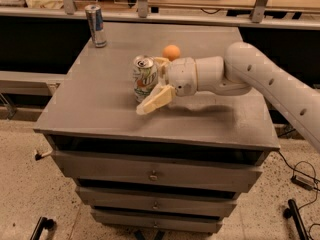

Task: Knock 7up can over

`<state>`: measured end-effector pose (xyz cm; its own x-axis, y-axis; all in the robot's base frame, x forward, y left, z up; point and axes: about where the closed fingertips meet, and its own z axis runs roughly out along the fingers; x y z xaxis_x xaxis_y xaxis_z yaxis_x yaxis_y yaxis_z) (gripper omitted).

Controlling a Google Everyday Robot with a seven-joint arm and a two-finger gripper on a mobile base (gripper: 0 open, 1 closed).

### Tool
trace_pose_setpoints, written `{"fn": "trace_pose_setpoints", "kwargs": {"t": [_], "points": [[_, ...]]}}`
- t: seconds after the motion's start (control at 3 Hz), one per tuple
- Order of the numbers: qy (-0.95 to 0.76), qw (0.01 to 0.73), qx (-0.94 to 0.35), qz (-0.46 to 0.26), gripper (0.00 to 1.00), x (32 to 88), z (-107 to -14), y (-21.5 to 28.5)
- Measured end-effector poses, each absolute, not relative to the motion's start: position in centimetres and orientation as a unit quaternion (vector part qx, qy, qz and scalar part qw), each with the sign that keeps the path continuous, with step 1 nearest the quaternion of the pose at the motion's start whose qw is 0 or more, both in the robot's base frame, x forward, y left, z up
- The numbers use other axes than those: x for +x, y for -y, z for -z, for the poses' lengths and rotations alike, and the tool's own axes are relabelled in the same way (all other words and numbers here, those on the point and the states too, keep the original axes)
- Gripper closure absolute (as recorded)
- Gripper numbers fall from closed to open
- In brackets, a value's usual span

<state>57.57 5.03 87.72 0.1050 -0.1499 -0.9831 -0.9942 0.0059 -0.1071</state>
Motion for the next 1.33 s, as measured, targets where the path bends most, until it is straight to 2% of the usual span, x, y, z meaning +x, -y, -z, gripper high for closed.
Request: {"fn": "trace_pose_setpoints", "kwargs": {"t": [1.0,1.33], "points": [[-0.530,0.502,-0.535,-0.427,0.00,57.7,-84.6,-4.9],[-0.530,0.503,-0.533,-0.426,0.07,57.7,-84.5,-5.0]]}}
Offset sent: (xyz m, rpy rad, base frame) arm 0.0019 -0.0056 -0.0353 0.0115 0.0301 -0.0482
